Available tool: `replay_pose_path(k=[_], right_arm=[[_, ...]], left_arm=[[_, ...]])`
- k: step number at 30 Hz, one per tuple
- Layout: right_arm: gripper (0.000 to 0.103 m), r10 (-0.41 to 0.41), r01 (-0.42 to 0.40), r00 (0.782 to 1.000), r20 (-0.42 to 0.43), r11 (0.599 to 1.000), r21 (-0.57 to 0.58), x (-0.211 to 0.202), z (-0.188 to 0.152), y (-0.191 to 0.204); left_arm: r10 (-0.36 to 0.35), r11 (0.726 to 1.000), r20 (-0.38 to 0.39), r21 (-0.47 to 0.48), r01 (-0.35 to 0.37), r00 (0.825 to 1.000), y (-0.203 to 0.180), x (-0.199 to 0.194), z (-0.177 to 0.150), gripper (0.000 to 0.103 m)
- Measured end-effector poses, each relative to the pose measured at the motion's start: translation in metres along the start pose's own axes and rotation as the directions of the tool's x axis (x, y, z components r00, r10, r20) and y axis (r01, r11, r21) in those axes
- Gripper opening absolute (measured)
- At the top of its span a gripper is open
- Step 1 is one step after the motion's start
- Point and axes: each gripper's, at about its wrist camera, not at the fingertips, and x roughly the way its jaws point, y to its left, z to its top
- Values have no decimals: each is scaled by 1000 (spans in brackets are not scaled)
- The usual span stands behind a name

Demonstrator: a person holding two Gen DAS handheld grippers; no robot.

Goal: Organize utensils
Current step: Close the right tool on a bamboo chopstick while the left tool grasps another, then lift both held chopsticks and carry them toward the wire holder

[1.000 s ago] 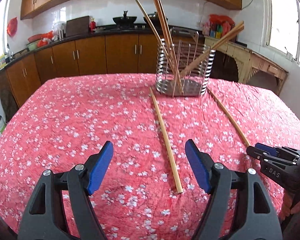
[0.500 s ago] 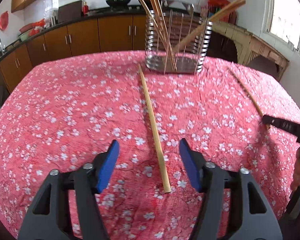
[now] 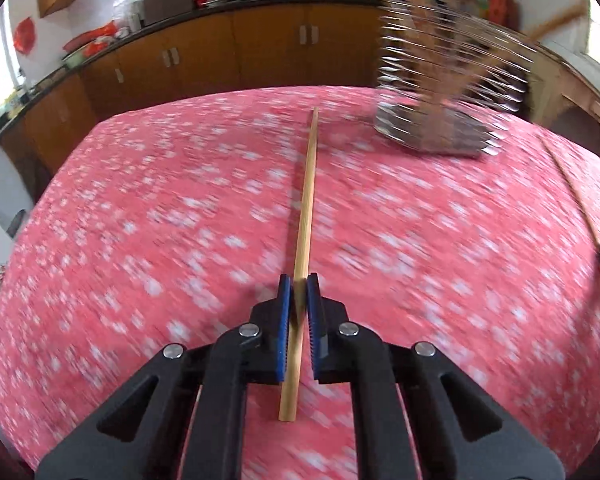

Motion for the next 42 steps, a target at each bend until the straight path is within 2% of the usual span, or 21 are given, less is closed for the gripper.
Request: replay_pose_path(k=[3,6,13,17,19,20,21,23,29,36,42], right_arm=[[8,-20,20,1000,9,1000,-6,4,5,-2],[8,-39,40,999,28,999,-26,6,7,0],[8,-22,22,999,28,1000,-8,8,8,-4],[8,-27,28,999,28,1000,-11,9,8,-4],[8,-39,39,999,29,999,-20,9,8,-2],[8,-41,42,999,29,999,-21,9,8,-2],[8,-42,42,999,29,999,-21,9,8,-1],[8,-37,37,999,28,999,-17,9,8,-2],[8,-53,54,998,28,998,-44,6,5,2],[8,-71,72,997,27,995,-64,0,-3,3],[8,-72,74,997,26,995,-65,-4,-7,3]], left_arm=[[26,999,-6,-37,-26,1000,21,13,14,9],[12,999,5,-39,-12,1000,31,19,22,9],[-72,995,32,-67,74,997,43,21,22,11],[-122,988,39,-85,125,992,51,21,22,22],[-116,990,40,-81,119,992,51,21,22,34],[-109,991,39,-79,112,993,53,20,21,44],[-95,992,38,-80,98,995,54,20,21,46],[-91,993,34,-73,93,995,54,20,20,46],[-67,997,17,40,67,998,44,5,-2,45],[-83,993,17,87,81,996,34,-4,-14,30],[-76,993,17,88,74,997,34,-9,-16,22]])
